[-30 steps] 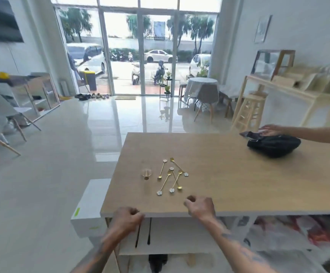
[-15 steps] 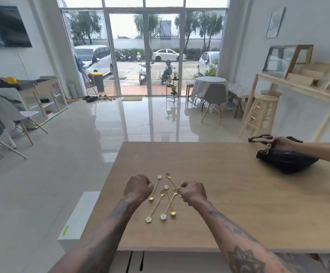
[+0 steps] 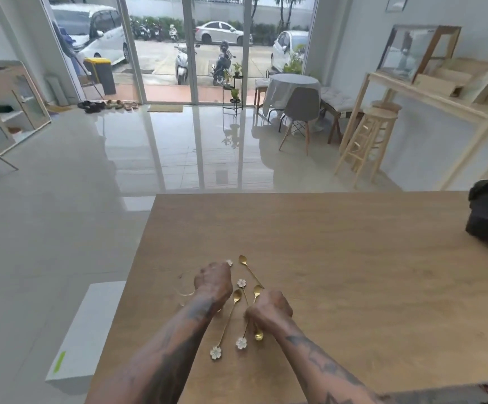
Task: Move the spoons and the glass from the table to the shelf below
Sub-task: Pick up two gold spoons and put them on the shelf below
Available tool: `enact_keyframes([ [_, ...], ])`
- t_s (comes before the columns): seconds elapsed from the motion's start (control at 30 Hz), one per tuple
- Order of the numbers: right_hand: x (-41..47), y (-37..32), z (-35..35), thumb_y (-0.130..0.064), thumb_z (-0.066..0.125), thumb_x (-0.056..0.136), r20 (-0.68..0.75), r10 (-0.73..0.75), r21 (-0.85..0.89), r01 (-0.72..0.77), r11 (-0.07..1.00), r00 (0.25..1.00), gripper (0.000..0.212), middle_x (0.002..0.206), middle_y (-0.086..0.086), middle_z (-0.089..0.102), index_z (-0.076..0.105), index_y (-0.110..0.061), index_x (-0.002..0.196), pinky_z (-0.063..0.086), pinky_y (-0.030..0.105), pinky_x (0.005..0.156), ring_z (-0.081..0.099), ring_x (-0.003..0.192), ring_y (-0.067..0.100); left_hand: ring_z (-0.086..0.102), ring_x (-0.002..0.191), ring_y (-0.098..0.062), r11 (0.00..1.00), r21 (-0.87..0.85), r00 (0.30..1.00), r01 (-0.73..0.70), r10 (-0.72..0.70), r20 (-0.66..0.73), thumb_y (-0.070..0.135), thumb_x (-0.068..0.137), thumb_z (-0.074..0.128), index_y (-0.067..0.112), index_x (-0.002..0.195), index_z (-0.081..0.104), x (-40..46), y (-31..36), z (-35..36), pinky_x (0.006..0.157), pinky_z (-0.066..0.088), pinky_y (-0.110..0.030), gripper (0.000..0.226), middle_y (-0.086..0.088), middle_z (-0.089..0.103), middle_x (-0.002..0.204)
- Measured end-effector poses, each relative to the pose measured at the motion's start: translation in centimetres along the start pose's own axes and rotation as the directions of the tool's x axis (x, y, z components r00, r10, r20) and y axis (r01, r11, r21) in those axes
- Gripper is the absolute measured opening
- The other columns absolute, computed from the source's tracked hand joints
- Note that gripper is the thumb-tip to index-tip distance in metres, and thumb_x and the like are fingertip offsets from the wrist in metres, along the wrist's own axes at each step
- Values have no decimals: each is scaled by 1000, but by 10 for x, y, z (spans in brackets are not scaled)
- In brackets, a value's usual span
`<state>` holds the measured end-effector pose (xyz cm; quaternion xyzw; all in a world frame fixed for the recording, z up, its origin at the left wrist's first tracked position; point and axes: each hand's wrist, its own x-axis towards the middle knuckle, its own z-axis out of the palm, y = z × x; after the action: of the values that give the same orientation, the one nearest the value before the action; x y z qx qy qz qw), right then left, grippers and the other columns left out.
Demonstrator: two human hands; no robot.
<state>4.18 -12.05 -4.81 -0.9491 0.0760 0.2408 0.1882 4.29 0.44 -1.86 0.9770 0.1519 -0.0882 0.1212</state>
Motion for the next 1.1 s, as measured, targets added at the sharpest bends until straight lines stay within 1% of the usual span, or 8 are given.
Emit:
enact_keyframes([
  [0.1,11,-12,-6,-17,56,90,-18,-7,-38,7,999,1000,23,99,4,68,70,-11,106,51,30,75,67,100,22,65,100,-25,1000,23,999,-4,3,32,-3,93,45,9,115,65,15,-3,1,78,52,-33,32,-10,68,112],
  [0.27,21,-20,-11,-19,55,88,3,-2,14,2,1000,1000,17,74,-2,55,57,-14,72,41,24,57,54,72,16,66,98,-27,1000,-2,993,25,-25,118,-2,95,43,5,112,67,29,-9,0,84,55,-36,30,-12,69,110],
  [0.43,24,-15,-19,-17,60,83,102,39,185,-58,981,994,21,92,8,77,74,-5,92,62,30,73,76,87,20,66,70,-15,967,-207,963,151,-97,251,6,90,60,10,77,59,28,-16,4,61,57,-23,13,-1,63,74],
  [0.53,24,-10,-25,-16,59,79,112,47,281,-77,957,993,18,86,10,79,74,-5,81,64,29,66,78,77,21,63,45,-8,920,-314,936,235,-127,329,14,85,70,10,69,61,20,-17,8,39,48,-19,19,-2,66,59],
  [0.6,23,-4,-28,-15,58,78,116,43,323,-79,943,992,19,85,10,79,74,-4,83,65,30,65,78,74,22,62,40,-9,909,-325,927,261,-141,348,16,83,72,10,67,63,11,-16,14,37,46,-19,19,-2,66,54],
  [0.8,18,16,-31,-12,60,77,112,4,369,-45,928,994,11,76,8,76,70,-7,77,62,27,56,69,54,17,66,46,-12,910,-305,939,279,-193,283,2,80,66,11,61,60,-15,-11,26,36,49,-20,22,0,62,52],
  [0.97,15,35,-33,-16,63,76,117,-57,400,6,916,991,22,84,13,77,74,0,87,65,37,65,77,70,26,68,63,-21,903,-318,950,289,-230,210,2,85,64,11,62,58,-27,1,32,71,64,-41,25,-3,61,61],
  [1.1,17,47,-31,-17,64,74,131,-103,449,34,893,986,29,96,16,76,74,0,95,65,38,68,77,83,31,61,56,-16,897,-340,957,282,-239,161,20,81,78,14,63,56,-35,12,41,52,55,-31,29,-2,62,63],
])
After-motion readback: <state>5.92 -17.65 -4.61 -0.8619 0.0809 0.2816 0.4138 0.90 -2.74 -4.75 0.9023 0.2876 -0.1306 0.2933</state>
